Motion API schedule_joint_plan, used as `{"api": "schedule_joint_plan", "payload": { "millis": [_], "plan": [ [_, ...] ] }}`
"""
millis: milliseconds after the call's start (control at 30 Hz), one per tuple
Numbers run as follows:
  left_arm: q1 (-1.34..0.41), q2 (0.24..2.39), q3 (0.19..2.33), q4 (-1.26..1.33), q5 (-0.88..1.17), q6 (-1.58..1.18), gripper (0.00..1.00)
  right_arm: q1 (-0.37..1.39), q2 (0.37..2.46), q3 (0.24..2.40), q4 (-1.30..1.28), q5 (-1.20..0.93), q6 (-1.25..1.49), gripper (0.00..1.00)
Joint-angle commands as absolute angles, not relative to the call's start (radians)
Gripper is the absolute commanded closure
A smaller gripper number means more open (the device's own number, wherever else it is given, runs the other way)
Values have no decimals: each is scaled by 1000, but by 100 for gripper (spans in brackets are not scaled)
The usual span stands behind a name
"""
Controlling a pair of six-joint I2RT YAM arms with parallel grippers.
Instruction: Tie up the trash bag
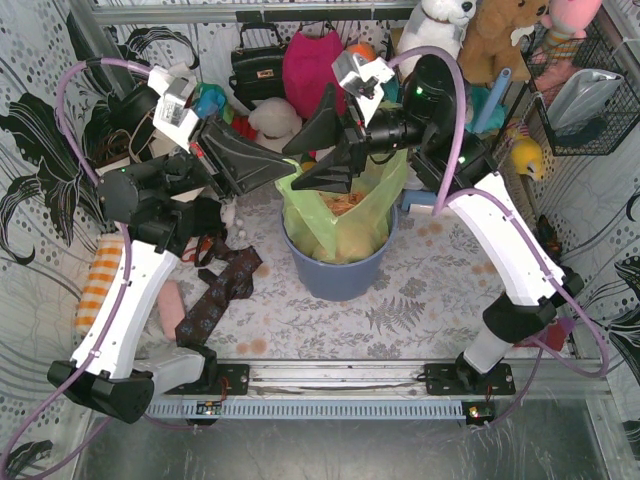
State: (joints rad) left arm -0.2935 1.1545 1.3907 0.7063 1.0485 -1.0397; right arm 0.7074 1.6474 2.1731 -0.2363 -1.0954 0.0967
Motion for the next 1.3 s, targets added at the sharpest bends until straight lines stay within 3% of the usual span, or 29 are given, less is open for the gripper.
{"api": "schedule_joint_plan", "payload": {
  "millis": [0, 133, 167, 267, 300, 367, 500, 833, 1100, 1167, 1267],
  "plan": [
    [-305, 1161, 1418, 754, 1052, -1045, 100, 706, 1662, 2210, -119, -1197, 198, 45],
    [-305, 1156, 1417, 723, 1039, -1018, 95, 706, 1648, 2170, -53, -1184, 236, 63],
    [-305, 1153, 1419, 708, 1034, -1008, 87, 706, 1641, 2156, -36, -1179, 246, 69],
    [-306, 1140, 1429, 622, 1008, -943, 47, 706, 1622, 2129, -31, -1138, 240, 86],
    [-305, 1130, 1435, 565, 992, -904, 39, 706, 1613, 2119, -39, -1111, 232, 89],
    [-306, 1105, 1446, 410, 941, -809, 30, 706, 1592, 2093, -46, -1055, 214, 92],
    [-306, 1042, 1416, 230, 814, -673, 21, 706, 1564, 2060, -52, -940, 197, 97],
    [-386, 1000, 1254, 318, 691, -681, 15, 706, 1555, 2057, -39, -812, 207, 98],
    [-535, 1078, 1304, 290, 619, -597, 16, 706, 1553, 2055, -8, -786, 228, 95],
    [-545, 1083, 1314, 281, 608, -585, 25, 706, 1551, 2055, -17, -785, 217, 87],
    [-548, 1078, 1317, 241, 573, -561, 50, 706, 1529, 2065, -84, -736, 164, 71]
  ]
}}
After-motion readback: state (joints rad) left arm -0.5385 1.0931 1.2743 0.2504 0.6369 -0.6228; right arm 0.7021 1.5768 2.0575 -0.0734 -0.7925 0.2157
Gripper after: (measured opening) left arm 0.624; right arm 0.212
